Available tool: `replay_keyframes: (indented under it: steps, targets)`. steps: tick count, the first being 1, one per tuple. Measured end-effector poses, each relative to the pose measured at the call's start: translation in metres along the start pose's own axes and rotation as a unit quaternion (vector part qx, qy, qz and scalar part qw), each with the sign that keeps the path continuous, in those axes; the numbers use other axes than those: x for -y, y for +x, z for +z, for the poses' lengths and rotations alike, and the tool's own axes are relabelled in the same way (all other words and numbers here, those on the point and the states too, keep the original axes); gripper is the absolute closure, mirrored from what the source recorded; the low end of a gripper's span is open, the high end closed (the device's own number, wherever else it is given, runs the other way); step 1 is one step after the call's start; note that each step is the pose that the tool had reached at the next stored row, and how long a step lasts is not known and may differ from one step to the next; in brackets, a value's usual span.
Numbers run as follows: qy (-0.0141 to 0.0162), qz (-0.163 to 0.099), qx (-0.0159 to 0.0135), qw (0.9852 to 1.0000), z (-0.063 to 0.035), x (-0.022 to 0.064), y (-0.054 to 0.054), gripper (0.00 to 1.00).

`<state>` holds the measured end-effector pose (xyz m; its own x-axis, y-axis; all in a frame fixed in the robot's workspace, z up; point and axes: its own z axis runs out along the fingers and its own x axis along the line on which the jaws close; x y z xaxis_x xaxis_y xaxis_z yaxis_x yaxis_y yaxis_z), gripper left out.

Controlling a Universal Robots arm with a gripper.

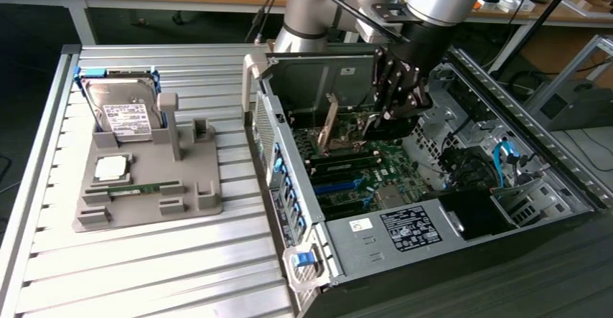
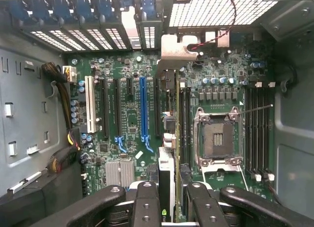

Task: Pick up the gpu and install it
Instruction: 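Insert the gpu into the slot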

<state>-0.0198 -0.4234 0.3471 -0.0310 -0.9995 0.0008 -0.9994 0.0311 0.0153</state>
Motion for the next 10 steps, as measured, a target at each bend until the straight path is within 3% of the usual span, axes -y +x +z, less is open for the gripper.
replay_keyframes:
  steps: [10]
  targets:
    - [0.0000,0.000,0.0000,1.0000,0.0054,-0.0046,0.0018,0.73]
